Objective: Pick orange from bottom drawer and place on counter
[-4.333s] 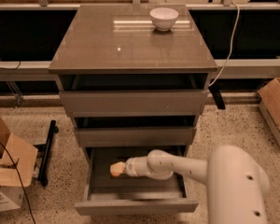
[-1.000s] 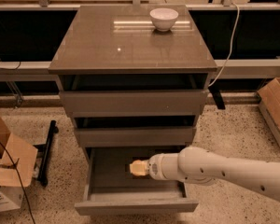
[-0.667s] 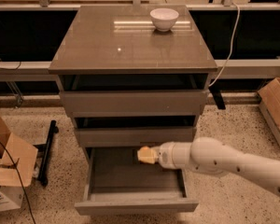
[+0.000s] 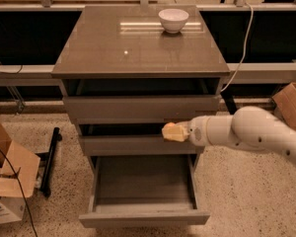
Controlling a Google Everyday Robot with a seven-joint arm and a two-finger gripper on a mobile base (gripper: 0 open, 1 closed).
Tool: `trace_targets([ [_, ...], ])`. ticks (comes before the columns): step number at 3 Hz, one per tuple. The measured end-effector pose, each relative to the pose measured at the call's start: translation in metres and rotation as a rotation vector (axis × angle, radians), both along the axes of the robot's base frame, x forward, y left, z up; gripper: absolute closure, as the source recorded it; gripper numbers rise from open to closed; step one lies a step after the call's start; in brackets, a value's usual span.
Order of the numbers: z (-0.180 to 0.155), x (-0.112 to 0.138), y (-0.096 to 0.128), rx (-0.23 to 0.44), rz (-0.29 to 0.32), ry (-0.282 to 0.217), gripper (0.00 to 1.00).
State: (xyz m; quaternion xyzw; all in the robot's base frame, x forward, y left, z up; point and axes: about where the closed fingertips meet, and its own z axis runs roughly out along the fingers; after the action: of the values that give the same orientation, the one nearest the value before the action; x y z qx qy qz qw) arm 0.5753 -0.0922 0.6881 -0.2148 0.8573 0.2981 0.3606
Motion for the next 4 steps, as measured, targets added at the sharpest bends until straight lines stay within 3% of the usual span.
trace_targets([
  [1, 0.094, 0.028, -0.011, -0.112, -0.013, -0.112, 1.0],
  [2, 0.157, 0.039, 0.018, -0.13, -0.02, -0.172, 1.0],
  [3, 0.153, 0.04, 0.014, -0.125, -0.029, -0.18, 1.0],
  [4, 0.184, 0.083, 0.006, -0.179, -0.028, -0.283, 1.0],
])
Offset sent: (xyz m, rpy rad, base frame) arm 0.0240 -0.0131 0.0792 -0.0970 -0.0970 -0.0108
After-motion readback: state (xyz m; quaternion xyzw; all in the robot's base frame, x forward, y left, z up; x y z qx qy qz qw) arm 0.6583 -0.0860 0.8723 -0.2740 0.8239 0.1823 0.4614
